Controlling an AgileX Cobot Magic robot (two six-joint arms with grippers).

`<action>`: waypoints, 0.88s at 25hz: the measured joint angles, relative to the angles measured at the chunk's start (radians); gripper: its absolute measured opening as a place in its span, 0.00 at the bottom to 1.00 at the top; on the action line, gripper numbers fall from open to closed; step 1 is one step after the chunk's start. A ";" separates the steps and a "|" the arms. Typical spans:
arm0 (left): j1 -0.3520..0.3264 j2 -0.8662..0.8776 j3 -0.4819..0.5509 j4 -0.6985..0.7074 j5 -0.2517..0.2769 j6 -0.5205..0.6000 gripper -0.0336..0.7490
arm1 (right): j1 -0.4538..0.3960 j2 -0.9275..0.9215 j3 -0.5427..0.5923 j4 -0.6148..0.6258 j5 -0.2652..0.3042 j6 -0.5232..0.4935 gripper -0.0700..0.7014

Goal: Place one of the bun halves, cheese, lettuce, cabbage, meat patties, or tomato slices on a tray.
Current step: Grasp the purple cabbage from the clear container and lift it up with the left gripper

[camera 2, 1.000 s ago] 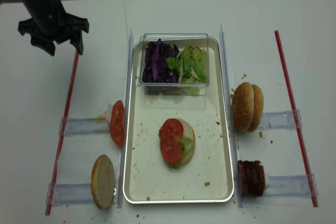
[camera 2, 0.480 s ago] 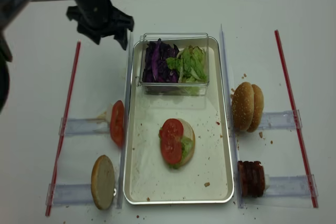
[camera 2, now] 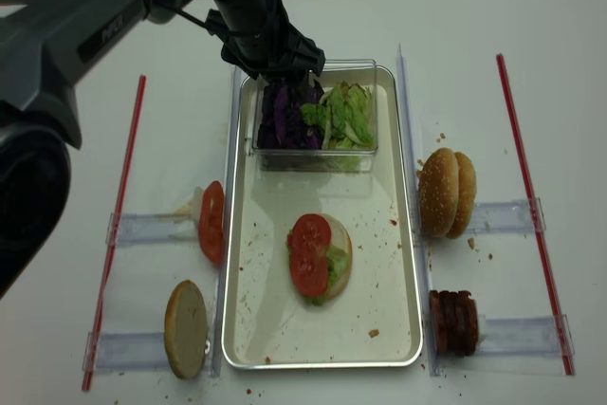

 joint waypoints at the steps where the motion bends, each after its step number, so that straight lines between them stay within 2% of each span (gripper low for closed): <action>1: 0.000 0.005 0.000 0.002 -0.004 -0.002 0.74 | 0.000 0.000 0.000 0.000 0.000 0.000 0.81; 11: 0.000 0.066 0.000 0.002 -0.067 -0.004 0.61 | 0.000 0.000 0.000 0.000 0.000 0.000 0.81; 16: 0.000 0.072 0.000 0.002 -0.088 -0.004 0.58 | 0.000 0.000 0.000 0.000 0.000 0.000 0.81; 22: 0.000 0.115 0.000 0.002 -0.090 -0.004 0.57 | 0.000 0.000 0.000 0.000 0.000 0.000 0.81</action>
